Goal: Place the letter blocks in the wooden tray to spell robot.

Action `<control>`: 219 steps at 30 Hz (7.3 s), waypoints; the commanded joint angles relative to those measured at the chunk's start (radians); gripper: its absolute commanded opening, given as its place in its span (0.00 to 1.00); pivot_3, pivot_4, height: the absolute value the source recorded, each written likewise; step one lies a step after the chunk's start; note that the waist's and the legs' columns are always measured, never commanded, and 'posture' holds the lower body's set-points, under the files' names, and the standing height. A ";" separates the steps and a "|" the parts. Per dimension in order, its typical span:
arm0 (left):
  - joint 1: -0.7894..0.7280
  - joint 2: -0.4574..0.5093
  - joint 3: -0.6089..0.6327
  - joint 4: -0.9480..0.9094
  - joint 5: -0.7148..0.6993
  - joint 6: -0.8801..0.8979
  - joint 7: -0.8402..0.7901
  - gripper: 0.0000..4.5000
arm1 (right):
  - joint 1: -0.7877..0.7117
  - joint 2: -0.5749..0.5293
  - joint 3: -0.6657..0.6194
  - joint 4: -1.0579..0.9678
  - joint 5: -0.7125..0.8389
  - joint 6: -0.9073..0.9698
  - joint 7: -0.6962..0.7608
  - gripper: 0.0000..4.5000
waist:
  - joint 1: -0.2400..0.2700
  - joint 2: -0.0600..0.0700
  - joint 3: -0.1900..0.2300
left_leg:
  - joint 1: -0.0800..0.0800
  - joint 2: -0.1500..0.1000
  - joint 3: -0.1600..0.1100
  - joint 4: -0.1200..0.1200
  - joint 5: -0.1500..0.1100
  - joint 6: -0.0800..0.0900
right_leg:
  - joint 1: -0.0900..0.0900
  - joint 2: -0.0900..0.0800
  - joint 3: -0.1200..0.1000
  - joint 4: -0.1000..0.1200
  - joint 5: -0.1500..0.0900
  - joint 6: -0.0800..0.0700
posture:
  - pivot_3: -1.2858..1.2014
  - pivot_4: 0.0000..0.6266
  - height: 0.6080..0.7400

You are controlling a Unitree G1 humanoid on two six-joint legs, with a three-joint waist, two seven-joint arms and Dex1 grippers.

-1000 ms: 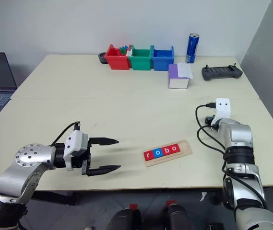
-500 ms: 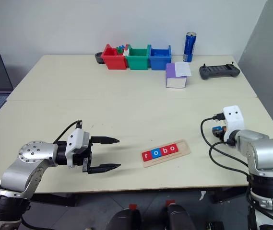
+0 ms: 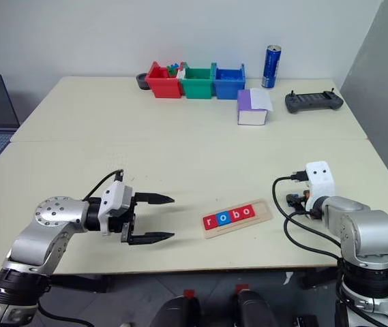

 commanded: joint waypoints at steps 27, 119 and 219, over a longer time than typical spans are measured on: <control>0.020 0.023 0.044 -0.168 -0.017 0.097 0.065 1.00 | -0.442 -0.434 0.487 1.244 -0.232 -1.723 1.346 1.00 | 0.001 0.000 0.001 | 0.003 0.001 0.000 0.001 0.000 0.000 | 0.004 0.001 0.001 -0.002 0.000 0.000 | 0.52 0.24 1.00; 0.194 -0.089 0.179 -0.164 -0.095 -0.066 0.160 1.00 | -0.546 -0.325 0.743 1.139 -0.185 -1.729 1.372 0.32 | 0.008 0.000 0.001 | 0.004 0.000 0.000 0.015 -0.001 0.001 | 0.004 -0.001 0.001 0.015 -0.001 -0.002 | 0.52 0.24 1.00; 0.329 -0.033 0.169 -0.167 -0.048 -0.150 0.153 1.00 | -0.698 -0.266 0.788 1.292 -0.131 -1.851 1.372 1.00 | 0.008 0.001 0.001 | 0.004 0.001 0.001 0.014 -0.001 0.002 | 0.003 -0.001 0.000 0.014 -0.001 -0.003 | 0.52 0.24 1.00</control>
